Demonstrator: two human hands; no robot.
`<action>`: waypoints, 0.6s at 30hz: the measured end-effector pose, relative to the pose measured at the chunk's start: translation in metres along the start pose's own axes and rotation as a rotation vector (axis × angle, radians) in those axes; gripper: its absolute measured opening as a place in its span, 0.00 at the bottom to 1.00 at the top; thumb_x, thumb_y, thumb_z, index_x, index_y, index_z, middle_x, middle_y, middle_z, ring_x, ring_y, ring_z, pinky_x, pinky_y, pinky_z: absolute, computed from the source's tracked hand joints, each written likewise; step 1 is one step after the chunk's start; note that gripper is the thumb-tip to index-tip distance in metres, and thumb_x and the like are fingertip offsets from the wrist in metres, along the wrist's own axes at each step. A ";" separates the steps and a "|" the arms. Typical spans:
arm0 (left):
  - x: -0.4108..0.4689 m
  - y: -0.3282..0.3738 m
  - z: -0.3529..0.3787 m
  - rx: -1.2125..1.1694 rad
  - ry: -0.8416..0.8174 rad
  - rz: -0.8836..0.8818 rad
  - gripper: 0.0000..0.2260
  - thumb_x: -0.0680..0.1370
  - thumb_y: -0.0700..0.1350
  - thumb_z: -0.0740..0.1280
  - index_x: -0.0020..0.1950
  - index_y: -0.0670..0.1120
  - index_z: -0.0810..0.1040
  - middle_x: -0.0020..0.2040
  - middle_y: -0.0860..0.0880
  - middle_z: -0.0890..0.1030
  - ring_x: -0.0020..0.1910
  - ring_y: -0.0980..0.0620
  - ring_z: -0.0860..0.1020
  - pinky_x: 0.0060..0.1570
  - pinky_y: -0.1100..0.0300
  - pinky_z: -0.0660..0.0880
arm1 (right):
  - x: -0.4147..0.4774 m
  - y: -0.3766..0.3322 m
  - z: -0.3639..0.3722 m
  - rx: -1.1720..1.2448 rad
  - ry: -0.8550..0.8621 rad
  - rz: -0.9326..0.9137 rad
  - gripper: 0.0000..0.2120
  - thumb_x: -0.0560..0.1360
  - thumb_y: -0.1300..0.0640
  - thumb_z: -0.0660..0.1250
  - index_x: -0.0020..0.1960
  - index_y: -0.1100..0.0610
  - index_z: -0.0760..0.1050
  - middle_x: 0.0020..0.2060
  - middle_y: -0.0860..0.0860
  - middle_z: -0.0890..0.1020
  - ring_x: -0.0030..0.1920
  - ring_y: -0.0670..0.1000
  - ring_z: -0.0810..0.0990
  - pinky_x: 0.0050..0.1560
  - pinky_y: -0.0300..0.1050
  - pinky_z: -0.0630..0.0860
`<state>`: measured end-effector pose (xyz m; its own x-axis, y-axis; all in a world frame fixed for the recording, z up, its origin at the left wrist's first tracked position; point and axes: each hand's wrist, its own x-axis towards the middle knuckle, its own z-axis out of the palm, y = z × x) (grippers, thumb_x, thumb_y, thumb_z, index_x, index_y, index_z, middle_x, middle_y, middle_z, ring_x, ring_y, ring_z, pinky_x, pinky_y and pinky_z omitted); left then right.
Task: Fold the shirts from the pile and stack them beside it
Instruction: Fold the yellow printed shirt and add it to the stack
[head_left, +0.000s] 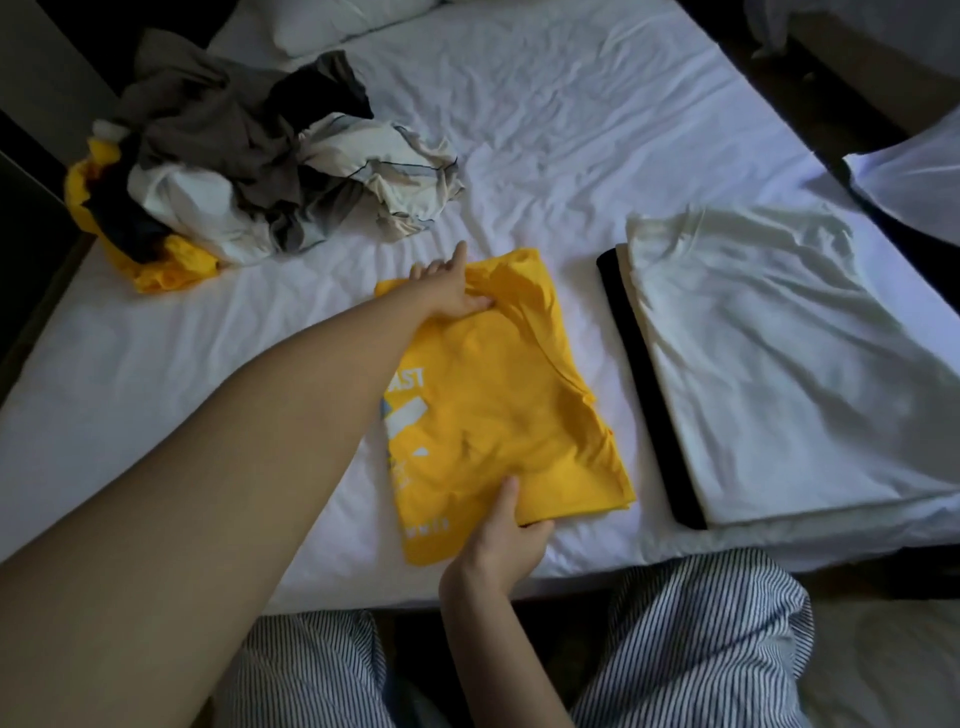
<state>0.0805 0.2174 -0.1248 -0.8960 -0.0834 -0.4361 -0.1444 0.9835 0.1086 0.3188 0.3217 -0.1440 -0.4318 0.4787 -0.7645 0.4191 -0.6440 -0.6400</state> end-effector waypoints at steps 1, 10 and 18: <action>0.004 -0.003 0.000 -0.010 0.016 -0.011 0.44 0.76 0.65 0.61 0.77 0.47 0.37 0.78 0.42 0.52 0.75 0.38 0.54 0.72 0.44 0.51 | 0.001 0.001 0.000 0.010 -0.005 0.001 0.14 0.76 0.60 0.67 0.59 0.65 0.74 0.49 0.53 0.77 0.49 0.50 0.76 0.48 0.40 0.69; -0.009 -0.007 -0.015 -0.216 0.118 0.108 0.18 0.76 0.56 0.67 0.62 0.48 0.75 0.63 0.45 0.76 0.63 0.41 0.72 0.67 0.42 0.62 | 0.011 -0.010 -0.009 0.035 -0.138 -0.022 0.13 0.76 0.64 0.66 0.60 0.64 0.72 0.54 0.57 0.79 0.51 0.52 0.77 0.54 0.45 0.73; -0.060 0.019 -0.066 -0.293 0.243 0.356 0.17 0.78 0.46 0.67 0.65 0.43 0.74 0.62 0.43 0.76 0.62 0.44 0.73 0.54 0.58 0.68 | -0.003 -0.043 -0.031 0.068 -0.377 -0.195 0.10 0.77 0.64 0.63 0.55 0.52 0.73 0.55 0.51 0.80 0.52 0.48 0.79 0.61 0.52 0.74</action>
<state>0.1033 0.2303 -0.0374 -0.9776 0.1792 -0.1106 0.1068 0.8745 0.4731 0.3265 0.3666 -0.1162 -0.7648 0.3521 -0.5396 0.2521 -0.6072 -0.7535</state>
